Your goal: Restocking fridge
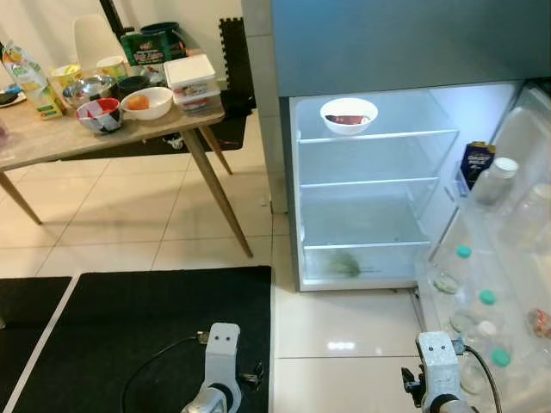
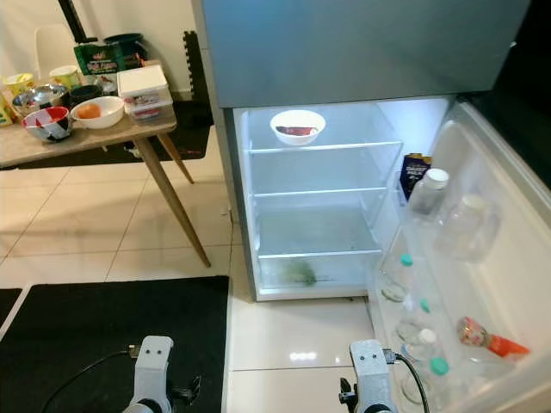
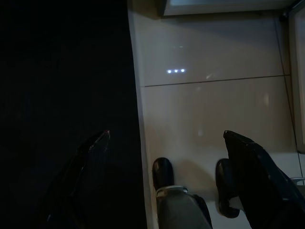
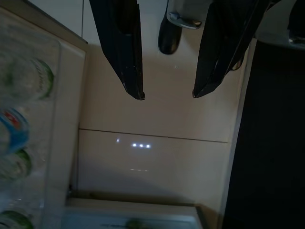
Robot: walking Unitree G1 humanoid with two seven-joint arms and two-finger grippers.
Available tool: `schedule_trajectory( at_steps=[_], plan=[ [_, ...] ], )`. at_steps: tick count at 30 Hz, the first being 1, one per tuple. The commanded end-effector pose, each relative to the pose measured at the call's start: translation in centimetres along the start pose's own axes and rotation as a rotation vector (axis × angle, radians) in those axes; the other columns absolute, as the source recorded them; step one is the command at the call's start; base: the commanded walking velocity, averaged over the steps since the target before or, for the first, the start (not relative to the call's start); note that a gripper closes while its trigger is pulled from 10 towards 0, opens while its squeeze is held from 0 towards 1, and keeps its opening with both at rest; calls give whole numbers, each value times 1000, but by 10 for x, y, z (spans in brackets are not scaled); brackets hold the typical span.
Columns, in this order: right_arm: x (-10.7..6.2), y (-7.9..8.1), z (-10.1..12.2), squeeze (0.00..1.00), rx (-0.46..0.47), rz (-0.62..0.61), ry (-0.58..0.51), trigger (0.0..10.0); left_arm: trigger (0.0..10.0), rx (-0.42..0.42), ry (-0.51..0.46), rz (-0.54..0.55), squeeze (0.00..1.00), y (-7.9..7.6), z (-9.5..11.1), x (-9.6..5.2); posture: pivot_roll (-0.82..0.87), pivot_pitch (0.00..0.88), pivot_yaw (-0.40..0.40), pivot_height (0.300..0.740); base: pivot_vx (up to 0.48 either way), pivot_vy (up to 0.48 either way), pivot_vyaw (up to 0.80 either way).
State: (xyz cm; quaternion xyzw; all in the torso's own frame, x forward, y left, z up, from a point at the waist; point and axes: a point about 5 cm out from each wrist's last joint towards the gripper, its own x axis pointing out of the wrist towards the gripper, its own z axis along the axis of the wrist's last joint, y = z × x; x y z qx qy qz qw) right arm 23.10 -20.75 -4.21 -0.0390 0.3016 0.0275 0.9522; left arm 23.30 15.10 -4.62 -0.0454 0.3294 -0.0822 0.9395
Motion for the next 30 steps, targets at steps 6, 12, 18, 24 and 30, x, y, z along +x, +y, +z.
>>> schedule_trajectory(
  at_steps=[6, 12, 18, 24, 30],
  plan=[
    [-14, -4, -40, 0, -33, -18, 197, 10000, 10000, 29, 45, -8, 0, 3, -9, -3, -41, 107, 71, 734, 0, 0, 0],
    [-23, -17, -55, 0, -15, -92, 262, 10000, 10000, 28, 41, -10, 0, 3, -8, -3, -40, 107, 71, 734, 0, 0, 0],
    [-27, -26, -60, 0, 78, -169, 281, 10000, 10000, 44, 38, -24, 0, 2, -6, -2, -42, 110, 77, 734, 0, 0, 0],
    [-28, -30, -62, 0, 137, -226, 287, 10000, 10000, 68, 34, -45, 0, -1, -5, -1, -46, 105, 84, 734, 0, 0, 0],
    [-23, -25, -52, 0, 152, -165, 212, 10000, 10000, 29, 19, -19, 0, 0, -4, -1, -47, 100, 84, 734, 0, 0, 0]
  ],
)
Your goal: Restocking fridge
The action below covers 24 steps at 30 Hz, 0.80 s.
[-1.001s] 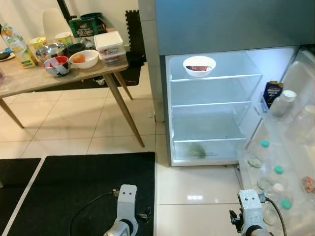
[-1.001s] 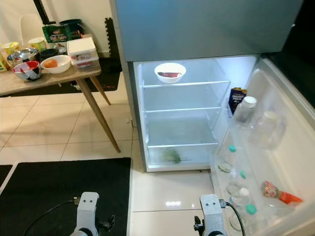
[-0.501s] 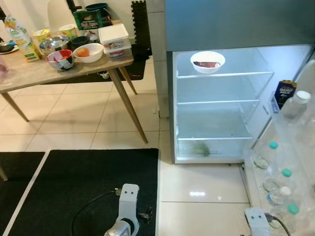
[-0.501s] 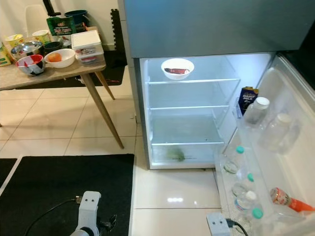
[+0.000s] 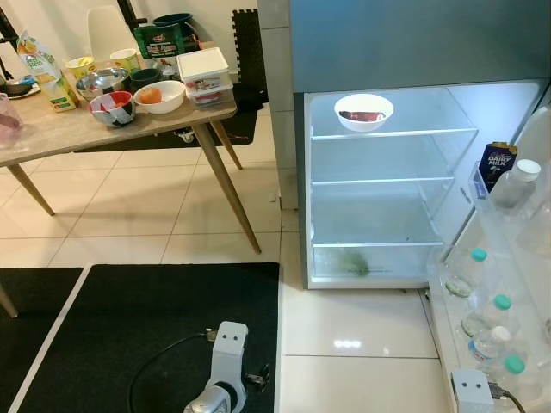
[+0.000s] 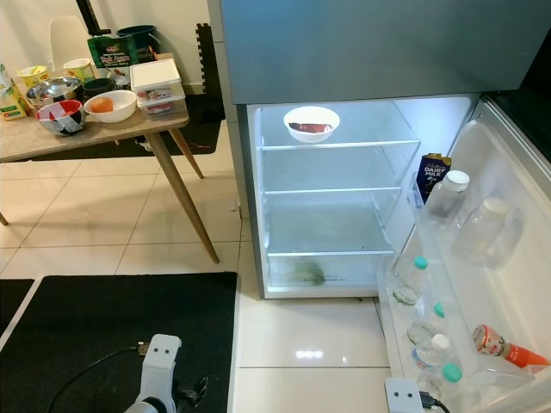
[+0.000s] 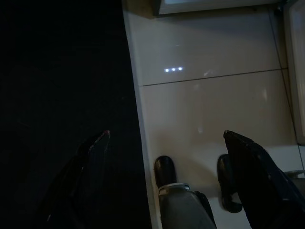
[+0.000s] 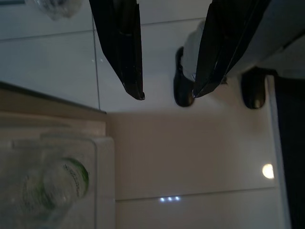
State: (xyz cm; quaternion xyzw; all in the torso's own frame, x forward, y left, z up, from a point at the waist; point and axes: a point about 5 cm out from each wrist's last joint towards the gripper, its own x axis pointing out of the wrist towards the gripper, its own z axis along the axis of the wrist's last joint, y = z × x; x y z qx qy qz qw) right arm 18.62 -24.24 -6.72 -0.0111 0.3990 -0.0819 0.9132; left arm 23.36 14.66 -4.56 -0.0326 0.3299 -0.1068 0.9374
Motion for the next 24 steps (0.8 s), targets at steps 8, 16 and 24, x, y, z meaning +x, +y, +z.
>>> schedule_trajectory(
  at_steps=[8, 16, 24],
  plan=[
    [1, 14, 3, 0, 25, 83, -34, 10000, 10000, 3, 19, 14, 0, 4, -7, -3, -47, 91, 84, 740, 0, 0, 0],
    [2, 17, 2, 0, 7, 70, -16, 10000, 10000, -1, 13, 10, 0, 2, -7, -3, -49, 86, 82, 740, 0, 0, 0],
    [2, 15, 3, 0, 5, 71, -23, 10000, 10000, 27, 14, -12, 0, -2, -7, -2, -52, 81, 81, 740, 0, -155, 0]
  ],
)
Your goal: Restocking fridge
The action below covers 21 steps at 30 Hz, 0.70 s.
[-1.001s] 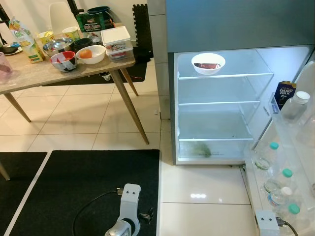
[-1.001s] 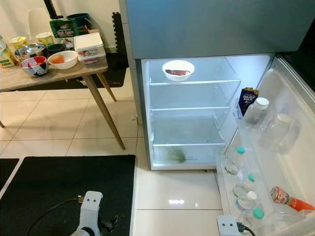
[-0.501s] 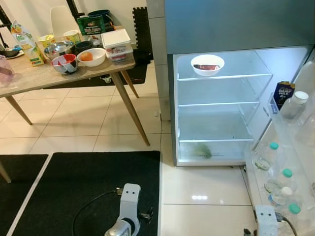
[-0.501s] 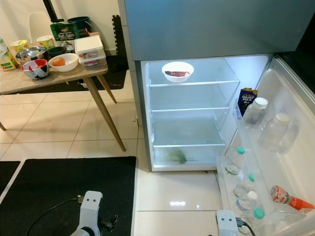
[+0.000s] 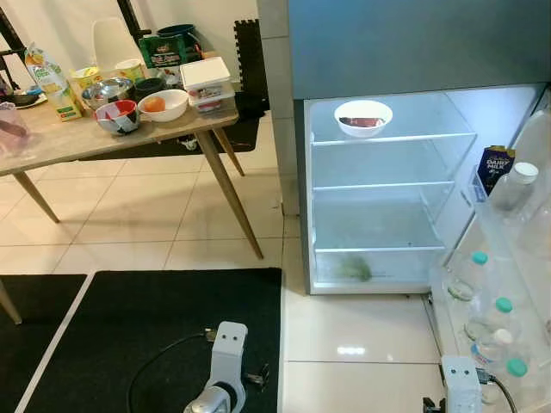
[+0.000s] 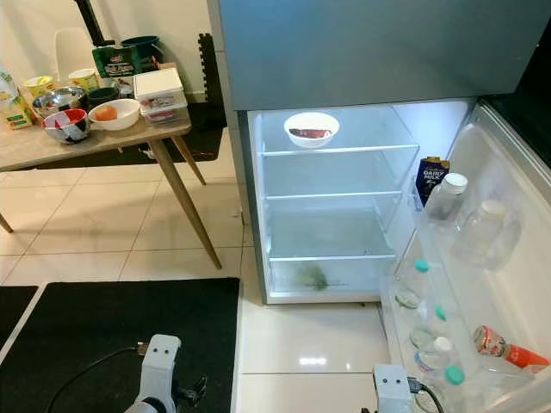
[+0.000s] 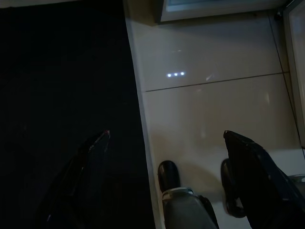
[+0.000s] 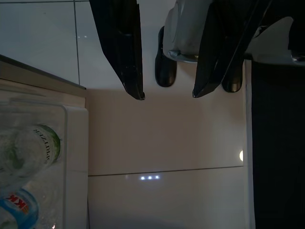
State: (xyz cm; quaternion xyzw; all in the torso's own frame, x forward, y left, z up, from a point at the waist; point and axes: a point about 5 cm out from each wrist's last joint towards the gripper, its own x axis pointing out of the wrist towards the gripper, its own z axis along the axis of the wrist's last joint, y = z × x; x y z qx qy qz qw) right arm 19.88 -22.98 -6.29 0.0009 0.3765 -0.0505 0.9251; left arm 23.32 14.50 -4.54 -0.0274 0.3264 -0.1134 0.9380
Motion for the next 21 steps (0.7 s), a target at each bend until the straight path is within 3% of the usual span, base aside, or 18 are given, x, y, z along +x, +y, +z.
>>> schedule_trajectory(
  at_steps=[1, 9, 21],
  plan=[
    [-2, 2, -9, 0, 5, 2, 26, 10000, 10000, 12, 20, -3, 0, 0, -7, -2, -52, 81, 81, 740, 0, -480, 0],
    [-2, 1, -8, 0, 4, 4, 24, 10000, 10000, 4, 19, -1, 0, -1, -7, -2, -57, 87, 80, 740, 0, -465, 0],
    [-3, 8, -12, 0, -27, 55, 42, 10000, 10000, -28, 21, 22, 0, 2, -9, -3, -57, 93, 79, 740, 0, 0, 0]
  ],
)
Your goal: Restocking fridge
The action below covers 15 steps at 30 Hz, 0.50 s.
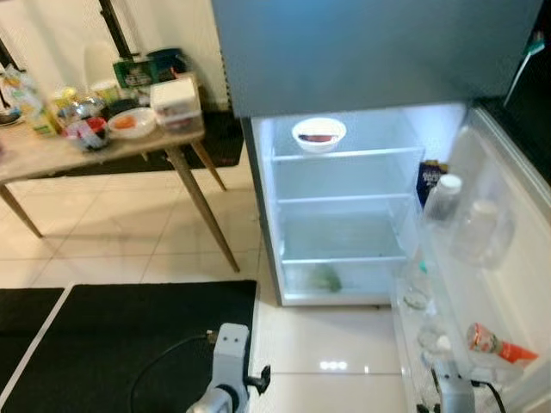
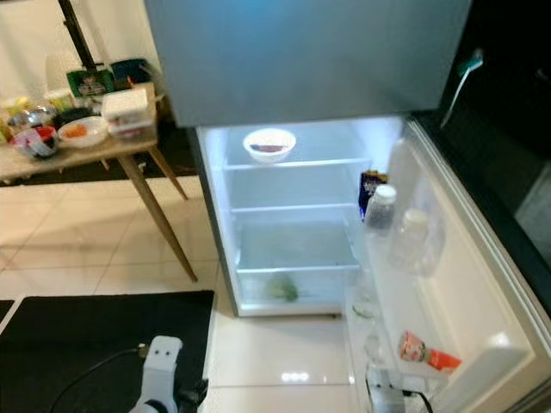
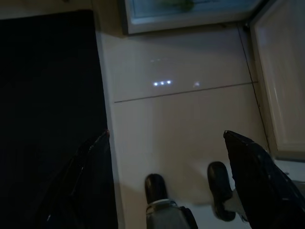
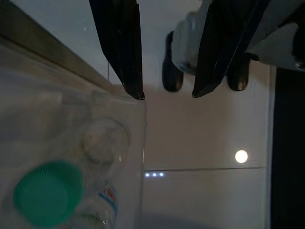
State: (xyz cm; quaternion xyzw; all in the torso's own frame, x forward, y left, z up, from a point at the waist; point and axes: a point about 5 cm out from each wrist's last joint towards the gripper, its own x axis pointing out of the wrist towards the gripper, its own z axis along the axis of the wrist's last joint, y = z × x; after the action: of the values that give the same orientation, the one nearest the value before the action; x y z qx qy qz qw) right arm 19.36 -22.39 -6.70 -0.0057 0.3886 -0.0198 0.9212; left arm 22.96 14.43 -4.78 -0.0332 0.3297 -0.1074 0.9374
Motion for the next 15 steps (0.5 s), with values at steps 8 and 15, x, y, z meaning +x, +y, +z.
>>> schedule_trajectory(
  at_steps=[8, 15],
  plan=[
    [-1, 18, -13, 0, -37, 146, 67, 10000, 10000, -18, 17, 16, 0, 4, -7, -3, -59, 101, 77, 740, 0, 0, 0],
    [-10, 11, -44, 0, -133, 125, 262, 10000, 10000, -18, 21, 22, 0, 8, -8, -4, -46, 101, 84, 740, 0, 0, 0]
  ],
)
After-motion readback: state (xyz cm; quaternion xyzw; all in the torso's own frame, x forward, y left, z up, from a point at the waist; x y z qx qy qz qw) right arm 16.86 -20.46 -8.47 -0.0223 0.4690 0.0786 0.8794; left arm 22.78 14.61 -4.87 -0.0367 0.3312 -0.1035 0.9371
